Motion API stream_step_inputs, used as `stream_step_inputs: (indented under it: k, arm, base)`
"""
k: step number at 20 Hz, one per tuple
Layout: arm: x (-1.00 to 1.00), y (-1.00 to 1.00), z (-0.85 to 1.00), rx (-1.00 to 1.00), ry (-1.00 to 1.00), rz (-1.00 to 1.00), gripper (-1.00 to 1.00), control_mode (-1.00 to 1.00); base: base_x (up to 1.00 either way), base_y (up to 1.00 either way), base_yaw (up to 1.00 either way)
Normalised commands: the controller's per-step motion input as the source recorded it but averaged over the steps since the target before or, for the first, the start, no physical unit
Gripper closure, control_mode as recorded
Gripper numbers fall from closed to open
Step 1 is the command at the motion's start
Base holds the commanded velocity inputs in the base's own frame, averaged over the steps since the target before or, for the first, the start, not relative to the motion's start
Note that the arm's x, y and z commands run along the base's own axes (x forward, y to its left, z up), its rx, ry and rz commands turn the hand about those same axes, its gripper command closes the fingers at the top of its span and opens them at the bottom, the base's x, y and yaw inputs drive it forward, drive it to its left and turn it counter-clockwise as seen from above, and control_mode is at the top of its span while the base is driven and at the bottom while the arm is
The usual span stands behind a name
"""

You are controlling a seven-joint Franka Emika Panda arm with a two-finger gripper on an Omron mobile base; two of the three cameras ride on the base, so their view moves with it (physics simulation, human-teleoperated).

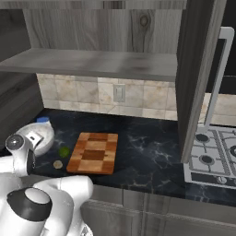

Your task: Open the cabinet. Place the bowl and condiment on the counter. Then place the lime and garlic on the cutting board.

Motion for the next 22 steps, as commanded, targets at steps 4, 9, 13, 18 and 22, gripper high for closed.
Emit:
stream_step_inputs:
  k: [4,9,13,18,22]
  arm:
    - [0.44,0.18,-0.20,0.00,0.00,-0.01,1.00,-1.00]
    - [0.17,0.09,-0.29,-0.03,0.10,0.00,1.00,-1.00]
    - [-0.09,0.00,-0.31,-0.09,0.21,0.00,1.00,-1.00]
    - [-0.26,0.01,-0.03,-0.04,0.15,0.00,1.00,-1.00]
    - [0.00,0.01,0.00,0.00,0.01,0.00,1.00,-1.00]
  base:
    - [0.00,0.00,0.00]
    - [0.00,0.00,0.00]
    - [0.00,0.00,0.00]
    - [0.00,0.00,0.00]
    - [0.00,0.00,0.00]
